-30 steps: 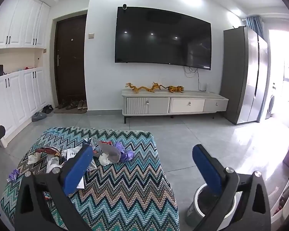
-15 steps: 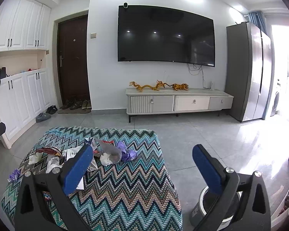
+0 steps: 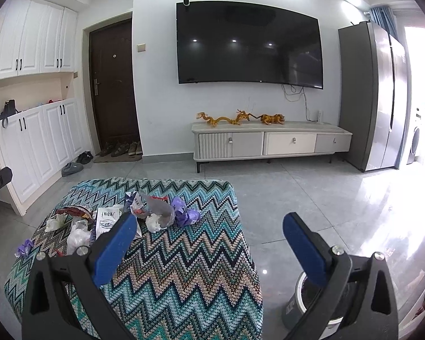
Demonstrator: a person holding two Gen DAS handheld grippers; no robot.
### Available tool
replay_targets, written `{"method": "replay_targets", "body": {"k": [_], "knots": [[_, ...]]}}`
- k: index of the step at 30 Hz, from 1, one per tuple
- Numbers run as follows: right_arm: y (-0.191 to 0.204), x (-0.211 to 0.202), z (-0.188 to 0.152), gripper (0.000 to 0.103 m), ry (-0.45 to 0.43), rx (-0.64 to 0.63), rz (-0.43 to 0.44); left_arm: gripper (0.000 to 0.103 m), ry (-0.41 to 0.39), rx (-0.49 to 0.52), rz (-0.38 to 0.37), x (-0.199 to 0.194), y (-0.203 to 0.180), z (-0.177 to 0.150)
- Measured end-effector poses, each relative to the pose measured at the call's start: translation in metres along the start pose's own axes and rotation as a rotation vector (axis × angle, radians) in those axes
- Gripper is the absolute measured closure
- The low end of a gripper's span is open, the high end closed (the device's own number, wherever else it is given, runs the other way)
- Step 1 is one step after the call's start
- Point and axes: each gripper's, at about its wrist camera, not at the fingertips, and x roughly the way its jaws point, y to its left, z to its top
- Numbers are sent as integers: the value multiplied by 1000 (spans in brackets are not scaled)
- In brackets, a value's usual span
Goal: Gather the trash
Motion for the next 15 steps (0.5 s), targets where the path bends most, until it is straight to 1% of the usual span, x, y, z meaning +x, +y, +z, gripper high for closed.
{"method": "replay_targets", "body": {"k": [4,9,13,15], "knots": [[-5,-4,1,0,-7,10,9,0,-11,-20,15,-5,6,3],[-9,-3,3,0,-8,9,19,0,-12,-54,30,-4,25,7],[-10,9,-1,0,22,10,39,0,34,-45,5,10,30,-8],[-8,19,-3,0,43,1,50,0,74,-37,-32,19,28,-24]]}}
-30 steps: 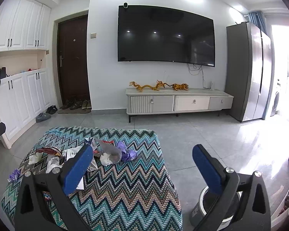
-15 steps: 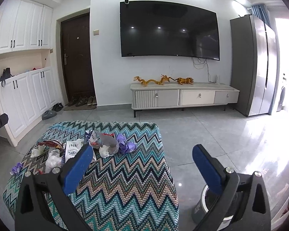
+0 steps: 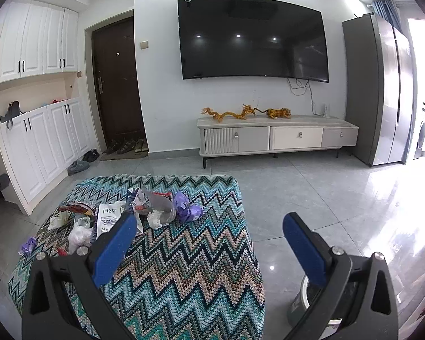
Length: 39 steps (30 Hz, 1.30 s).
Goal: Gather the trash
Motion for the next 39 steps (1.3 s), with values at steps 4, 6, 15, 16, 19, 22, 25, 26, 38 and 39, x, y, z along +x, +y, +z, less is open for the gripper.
{"method": "replay_targets", "body": {"k": [4,6,15,16,19,22,25,26,38,39], "knots": [[4,22,-3,0,43,-26,25,10,115,15,-92,28,-6,-41],[5,37,-3,0,71,-38,43,19,180,21,-136,44,-9,-62],[36,120,1,0,182,-140,134,34,343,30,-219,101,-16,-103],[39,131,3,0,188,-151,147,35,355,31,-225,105,-17,-105],[51,164,7,0,213,-182,166,37,365,23,-241,111,-16,-110],[59,194,5,1,244,-207,186,45,374,15,-262,116,-15,-111],[63,221,-2,23,296,-220,184,60,398,19,-280,120,-17,-115],[63,229,-4,32,314,-217,187,63,404,20,-284,121,-17,-116],[43,186,6,102,240,-83,336,95,347,6,-326,93,-16,-107],[42,177,9,102,229,-74,350,95,339,7,-327,88,-17,-104]]}}
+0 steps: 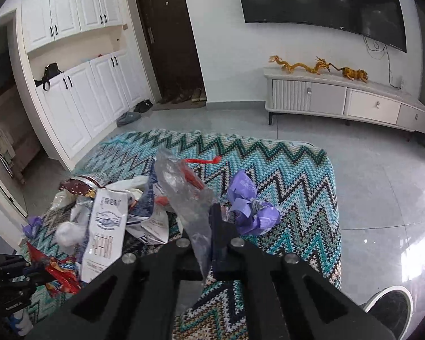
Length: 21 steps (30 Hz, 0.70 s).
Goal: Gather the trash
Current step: 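Grasp the red snack wrapper with the left tool while the right tool grasps a clear plastic bag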
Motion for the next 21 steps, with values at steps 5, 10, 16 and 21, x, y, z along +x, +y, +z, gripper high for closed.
{"method": "replay_targets", "body": {"k": [5,10,16,21], "knots": [[17,-44,-4,102,-54,-3,39,96,-47,9,-11,-28,-7,-1],[30,-89,-13,102,-111,-9,48,97,-90,0,-23,-54,-11,-1],[20,-146,-22,102,-183,11,2,97,-149,49,-37,-83,-29,15],[-20,-190,-36,102,-227,78,-83,97,-162,112,-114,-85,-66,41]]}}
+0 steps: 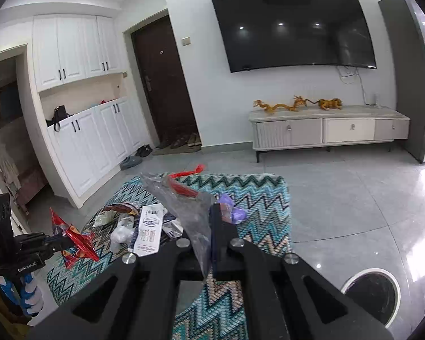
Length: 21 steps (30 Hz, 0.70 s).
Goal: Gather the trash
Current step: 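Carry both items to the round bin and open both tools to drop them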
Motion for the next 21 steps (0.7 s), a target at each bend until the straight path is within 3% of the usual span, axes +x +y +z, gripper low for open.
{"method": "replay_targets", "body": {"k": [7,11,21], "knots": [[-88,-43,-21,102,-26,124,-161,97,61,136,-151,58,-90,45],[-148,-50,-48,102,-7,219,-257,97,139,208,-236,115,-154,62],[-280,-26,-132,102,125,435,-440,97,354,290,-352,257,-289,52]]}}
